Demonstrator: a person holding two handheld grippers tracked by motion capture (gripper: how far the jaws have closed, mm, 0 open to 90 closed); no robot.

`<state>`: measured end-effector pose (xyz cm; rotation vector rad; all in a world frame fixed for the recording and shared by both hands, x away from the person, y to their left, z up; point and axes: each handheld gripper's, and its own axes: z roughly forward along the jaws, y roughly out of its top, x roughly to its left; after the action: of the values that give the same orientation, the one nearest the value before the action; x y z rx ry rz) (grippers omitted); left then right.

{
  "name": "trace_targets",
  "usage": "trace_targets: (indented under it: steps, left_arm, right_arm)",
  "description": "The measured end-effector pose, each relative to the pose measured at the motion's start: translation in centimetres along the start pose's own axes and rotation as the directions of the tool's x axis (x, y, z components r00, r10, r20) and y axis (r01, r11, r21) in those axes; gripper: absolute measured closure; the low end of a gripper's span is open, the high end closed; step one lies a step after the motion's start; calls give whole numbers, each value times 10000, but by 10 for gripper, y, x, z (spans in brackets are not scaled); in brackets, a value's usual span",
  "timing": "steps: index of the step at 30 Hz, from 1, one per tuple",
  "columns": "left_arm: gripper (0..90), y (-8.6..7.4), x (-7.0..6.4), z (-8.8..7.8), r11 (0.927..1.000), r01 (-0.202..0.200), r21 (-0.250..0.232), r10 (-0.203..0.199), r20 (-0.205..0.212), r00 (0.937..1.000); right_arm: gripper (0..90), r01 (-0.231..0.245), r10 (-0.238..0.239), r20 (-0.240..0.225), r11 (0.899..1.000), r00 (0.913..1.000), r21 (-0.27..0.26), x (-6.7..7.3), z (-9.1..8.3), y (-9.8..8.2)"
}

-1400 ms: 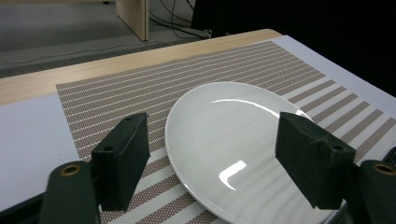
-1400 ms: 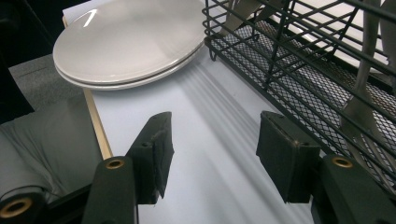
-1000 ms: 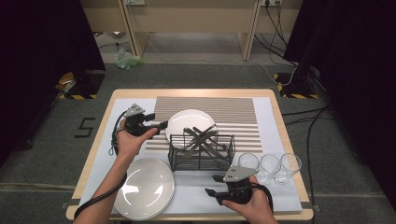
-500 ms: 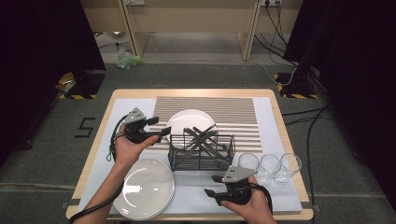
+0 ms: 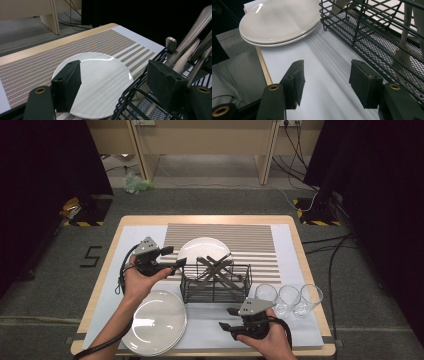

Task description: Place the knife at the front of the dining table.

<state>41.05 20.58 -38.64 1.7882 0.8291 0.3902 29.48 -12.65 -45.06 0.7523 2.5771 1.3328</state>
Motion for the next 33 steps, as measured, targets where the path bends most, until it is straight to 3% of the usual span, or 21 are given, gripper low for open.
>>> trace_targets:
  steps: [25, 33]
  left_arm:
    - [286, 1, -20, -3, 9995, -324, -17, 324, 620, 9975]
    - [291, 2, -29, -1, 9989, -453, -99, 461, 1044, 9935]
  right_arm:
    - [455, 31, -31, 12, 10000, 10000, 19, 1, 0, 0]
    - [456, 14, -14, 27, 10000, 10000, 31, 1, 0, 0]
